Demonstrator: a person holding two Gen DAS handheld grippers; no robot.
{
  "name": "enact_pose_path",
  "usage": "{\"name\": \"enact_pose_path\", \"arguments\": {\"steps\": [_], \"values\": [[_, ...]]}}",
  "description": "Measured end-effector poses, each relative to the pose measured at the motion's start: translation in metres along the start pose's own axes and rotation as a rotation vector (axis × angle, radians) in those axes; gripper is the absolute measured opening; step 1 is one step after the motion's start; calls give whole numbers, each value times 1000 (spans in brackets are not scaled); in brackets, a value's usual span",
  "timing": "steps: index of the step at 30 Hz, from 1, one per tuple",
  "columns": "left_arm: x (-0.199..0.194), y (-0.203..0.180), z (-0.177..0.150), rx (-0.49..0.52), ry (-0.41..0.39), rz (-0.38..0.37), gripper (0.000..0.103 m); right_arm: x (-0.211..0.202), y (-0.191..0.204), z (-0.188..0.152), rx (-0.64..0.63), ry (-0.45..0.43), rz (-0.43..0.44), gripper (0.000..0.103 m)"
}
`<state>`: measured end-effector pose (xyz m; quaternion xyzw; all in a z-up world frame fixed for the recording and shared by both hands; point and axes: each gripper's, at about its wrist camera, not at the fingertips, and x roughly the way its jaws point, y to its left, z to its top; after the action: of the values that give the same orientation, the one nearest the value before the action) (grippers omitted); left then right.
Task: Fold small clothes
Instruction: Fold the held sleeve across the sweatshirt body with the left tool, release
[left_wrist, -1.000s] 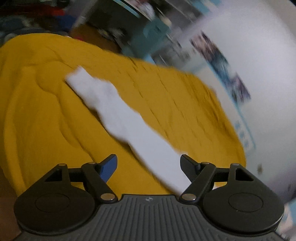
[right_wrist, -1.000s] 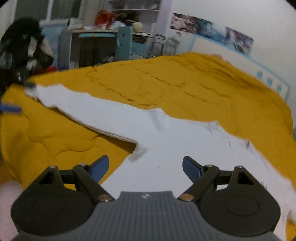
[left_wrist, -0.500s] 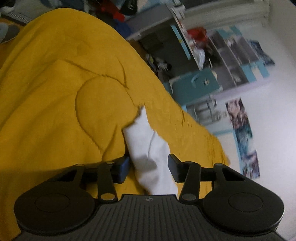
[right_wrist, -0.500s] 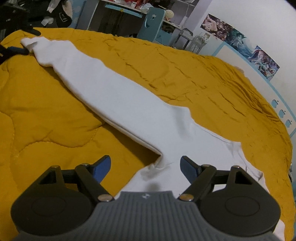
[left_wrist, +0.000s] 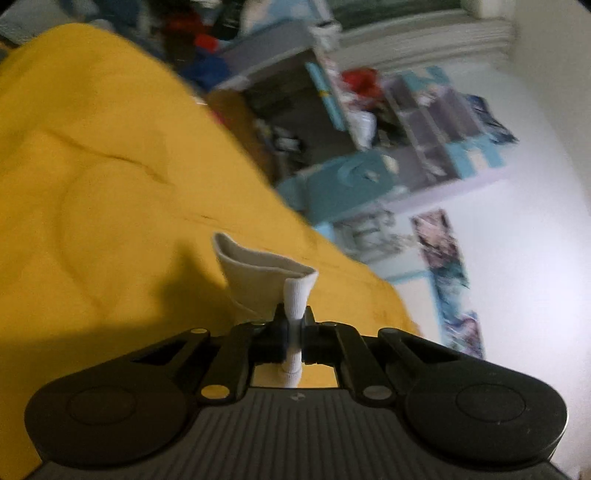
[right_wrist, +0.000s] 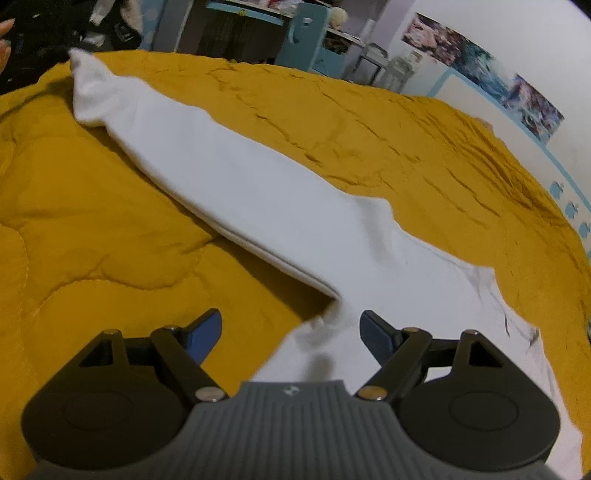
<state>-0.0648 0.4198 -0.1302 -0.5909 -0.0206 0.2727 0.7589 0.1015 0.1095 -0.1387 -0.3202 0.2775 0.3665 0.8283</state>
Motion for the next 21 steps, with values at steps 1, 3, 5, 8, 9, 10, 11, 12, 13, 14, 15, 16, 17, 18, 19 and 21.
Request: {"name": "enact_pose_path", "arguments": {"steps": [1,3,5,8,9,10,11,12,13,14,15,16,17,18,19,21], "values": [[1,-13,-5,15,12,-36,6,-6,-6,-4,18,-4,-3,77],[4,-44,-17,47,50,-108,6,-17,-18,-12,43,-10,-20,78],[10,-75,-38,70,101,-183,6,-29,-34,-24,74,-13,-40,78],[22,-119,-79,110,194,-280,6,-48,-64,-48,137,1,-73,78],[27,-135,-97,120,234,-315,6,-54,-75,-58,159,7,-86,78],[31,-149,-116,132,276,-346,6,-60,-86,-69,182,15,-102,78],[35,-162,-135,140,315,-375,6,-67,-98,-80,208,24,-123,78],[37,-173,-157,147,358,-406,6,-72,-108,-89,227,32,-139,78],[39,-183,-180,157,404,-437,6,-77,-119,-101,250,43,-159,78],[41,-194,-202,165,447,-462,6,-82,-128,-111,268,53,-179,78],[44,-204,-228,171,497,-486,6,-87,-138,-122,285,62,-201,78],[46,-209,-250,177,540,-504,6,-93,-146,-133,298,70,-224,78],[49,-214,-272,185,582,-516,6,-98,-153,-143,306,76,-242,78],[51,-219,-297,191,626,-518,6,-102,-159,-153,312,82,-257,78],[55,-221,-322,198,676,-517,6,-106,-165,-164,321,91,-270,78],[64,-219,-370,227,766,-495,6,-112,-177,-181,344,109,-289,78]]}}
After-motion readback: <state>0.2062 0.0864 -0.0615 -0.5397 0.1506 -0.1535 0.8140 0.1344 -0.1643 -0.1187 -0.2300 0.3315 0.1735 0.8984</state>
